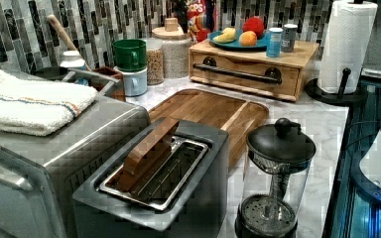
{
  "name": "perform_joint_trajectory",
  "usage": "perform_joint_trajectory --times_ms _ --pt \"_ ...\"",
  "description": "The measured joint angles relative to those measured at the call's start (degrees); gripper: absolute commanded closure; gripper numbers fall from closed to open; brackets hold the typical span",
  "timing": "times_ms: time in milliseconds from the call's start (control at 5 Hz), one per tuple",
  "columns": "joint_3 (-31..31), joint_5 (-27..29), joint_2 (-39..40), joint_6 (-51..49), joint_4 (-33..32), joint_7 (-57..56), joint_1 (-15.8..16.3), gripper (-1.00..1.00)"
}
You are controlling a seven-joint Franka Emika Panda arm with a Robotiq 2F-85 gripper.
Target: Open the drawer.
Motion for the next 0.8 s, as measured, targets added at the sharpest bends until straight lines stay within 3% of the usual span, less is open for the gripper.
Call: perform_joint_trajectory --times_ms 200,400,800 --pt "-0.74 -3.2 0.35 -0.04 -1.45 -8.73 -0.58 -1.0" --pt "-1.36 -3.49 -0.04 7.25 -4.81 -15.67 -2.56 -1.0" --pt "-4.67 -5.44 -0.16 15.16 -9.74 -22.27 -5.72 -1.0"
